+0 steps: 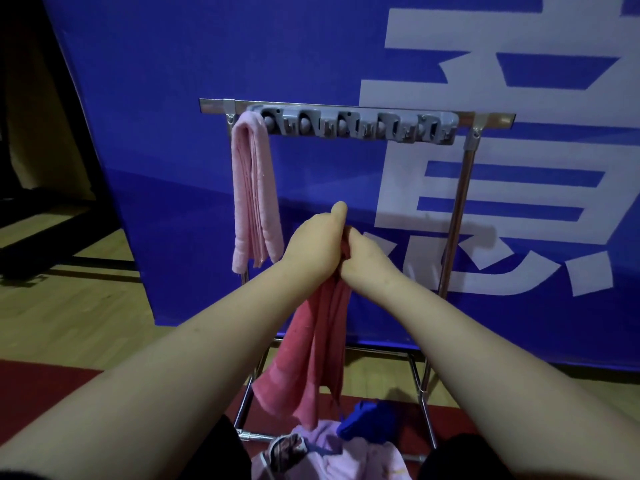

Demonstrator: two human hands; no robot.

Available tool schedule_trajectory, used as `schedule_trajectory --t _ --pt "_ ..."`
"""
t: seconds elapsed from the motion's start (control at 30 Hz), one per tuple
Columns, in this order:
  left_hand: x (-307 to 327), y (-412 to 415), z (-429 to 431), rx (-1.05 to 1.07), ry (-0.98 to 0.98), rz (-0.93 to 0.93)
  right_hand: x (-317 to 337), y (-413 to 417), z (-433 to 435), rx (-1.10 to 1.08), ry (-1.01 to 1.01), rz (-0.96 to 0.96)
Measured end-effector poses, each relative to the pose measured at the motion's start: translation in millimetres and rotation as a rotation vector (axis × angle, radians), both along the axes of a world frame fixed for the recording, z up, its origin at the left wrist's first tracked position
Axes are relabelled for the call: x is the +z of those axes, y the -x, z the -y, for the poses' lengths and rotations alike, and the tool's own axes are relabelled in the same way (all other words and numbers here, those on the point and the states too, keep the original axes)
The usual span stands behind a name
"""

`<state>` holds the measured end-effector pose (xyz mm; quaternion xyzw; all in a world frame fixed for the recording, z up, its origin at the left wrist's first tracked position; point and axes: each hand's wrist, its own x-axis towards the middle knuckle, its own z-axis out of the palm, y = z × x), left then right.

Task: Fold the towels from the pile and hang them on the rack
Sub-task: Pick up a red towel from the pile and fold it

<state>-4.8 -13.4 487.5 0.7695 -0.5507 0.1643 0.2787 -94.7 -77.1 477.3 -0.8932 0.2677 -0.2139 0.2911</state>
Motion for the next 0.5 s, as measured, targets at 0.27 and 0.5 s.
schedule_trajectory --t 0.27,0.5 --pt "-32.2 -11.1 10.5 0.121 0.032 -0.161 -0.5 -12.2 -10.0 -0.035 0.013 0.119" --pt "-60.7 -6.0 13.2 0.094 0.071 -0.399 -4.6 -10.2 -4.9 -0.121 -0.022 0.174"
